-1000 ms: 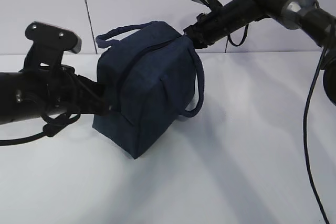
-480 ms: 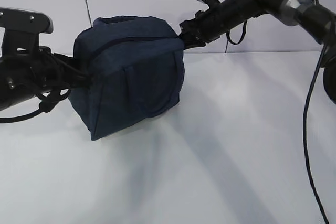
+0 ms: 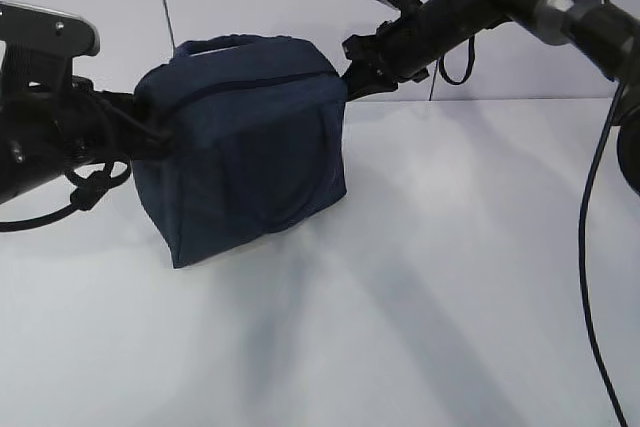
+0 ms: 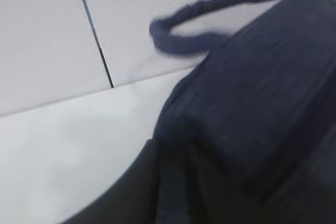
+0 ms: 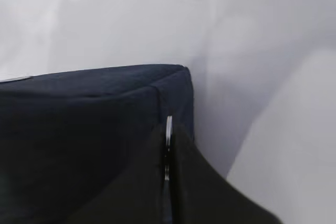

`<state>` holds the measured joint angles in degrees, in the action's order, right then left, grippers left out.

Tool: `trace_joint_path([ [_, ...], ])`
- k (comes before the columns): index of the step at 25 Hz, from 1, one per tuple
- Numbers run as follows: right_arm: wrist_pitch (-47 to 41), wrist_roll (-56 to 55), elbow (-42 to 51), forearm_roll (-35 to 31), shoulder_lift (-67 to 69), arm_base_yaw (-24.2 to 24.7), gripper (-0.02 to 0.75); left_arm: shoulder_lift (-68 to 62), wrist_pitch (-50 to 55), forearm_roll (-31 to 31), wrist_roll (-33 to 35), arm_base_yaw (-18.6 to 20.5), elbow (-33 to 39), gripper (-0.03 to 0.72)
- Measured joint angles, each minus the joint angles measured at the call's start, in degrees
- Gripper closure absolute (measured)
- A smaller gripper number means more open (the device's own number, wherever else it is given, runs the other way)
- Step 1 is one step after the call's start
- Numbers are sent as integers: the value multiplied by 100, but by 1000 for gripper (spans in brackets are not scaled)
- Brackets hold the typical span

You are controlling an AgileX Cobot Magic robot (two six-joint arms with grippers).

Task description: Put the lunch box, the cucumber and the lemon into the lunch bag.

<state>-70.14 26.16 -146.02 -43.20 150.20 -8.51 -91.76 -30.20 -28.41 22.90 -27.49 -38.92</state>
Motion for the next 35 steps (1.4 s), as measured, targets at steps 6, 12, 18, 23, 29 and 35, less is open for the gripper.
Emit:
trace_joint_path([
  [6, -4, -350, 0, -47, -4, -2, 751, 233, 106, 217, 392, 0, 0, 259],
  [12, -45, -879, 0, -61, -4, -2, 751, 710, 484, 1686, 424, -133, 0, 173],
  [18, -45, -953, 0, -66, -4, -2, 751, 778, 510, 2327, 424, -371, 0, 172],
  [23, -45, -953, 0, -103, -4, -2, 751, 779, 931, 2923, 424, -672, -142, 172],
  [29, -45, -966, 0, -103, -4, -2, 751, 698, 1783, 2980, 239, -873, -741, 172],
  [35, -45, -966, 0, -124, -4, -2, 751, 232, 3020, 3418, 217, -1152, -1375, 172],
])
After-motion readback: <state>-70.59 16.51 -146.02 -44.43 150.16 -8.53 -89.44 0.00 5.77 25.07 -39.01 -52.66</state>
